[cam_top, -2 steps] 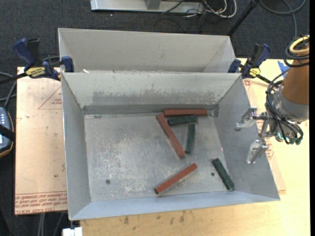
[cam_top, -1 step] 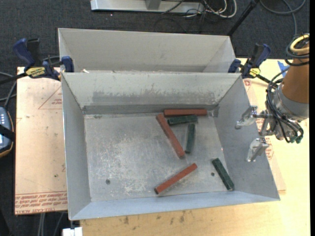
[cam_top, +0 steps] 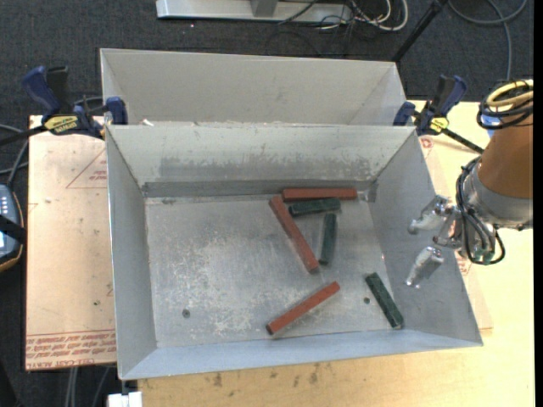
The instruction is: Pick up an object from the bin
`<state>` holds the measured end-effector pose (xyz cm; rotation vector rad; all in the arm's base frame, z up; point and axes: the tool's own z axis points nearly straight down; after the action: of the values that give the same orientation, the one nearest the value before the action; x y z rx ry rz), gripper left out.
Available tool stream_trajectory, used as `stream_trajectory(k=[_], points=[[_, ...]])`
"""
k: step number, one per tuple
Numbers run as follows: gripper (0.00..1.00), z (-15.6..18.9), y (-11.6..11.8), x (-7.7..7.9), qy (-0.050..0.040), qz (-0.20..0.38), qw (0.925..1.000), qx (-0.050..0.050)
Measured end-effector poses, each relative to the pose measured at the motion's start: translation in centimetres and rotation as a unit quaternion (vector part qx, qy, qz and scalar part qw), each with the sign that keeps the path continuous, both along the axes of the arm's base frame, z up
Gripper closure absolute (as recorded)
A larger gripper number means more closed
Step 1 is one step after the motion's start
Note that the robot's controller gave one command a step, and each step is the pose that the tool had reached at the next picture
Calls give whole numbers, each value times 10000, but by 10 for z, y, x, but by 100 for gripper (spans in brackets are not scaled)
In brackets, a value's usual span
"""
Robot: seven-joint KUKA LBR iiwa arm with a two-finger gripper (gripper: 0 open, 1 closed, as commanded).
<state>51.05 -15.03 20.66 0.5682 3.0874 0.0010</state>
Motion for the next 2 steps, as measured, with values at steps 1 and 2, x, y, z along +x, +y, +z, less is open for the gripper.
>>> stream_trajectory(k=[1,2], points=[[0,-24,4,-14,7,-40,10000,-4],[0,-43,0,-20,2,310,9995,0]])
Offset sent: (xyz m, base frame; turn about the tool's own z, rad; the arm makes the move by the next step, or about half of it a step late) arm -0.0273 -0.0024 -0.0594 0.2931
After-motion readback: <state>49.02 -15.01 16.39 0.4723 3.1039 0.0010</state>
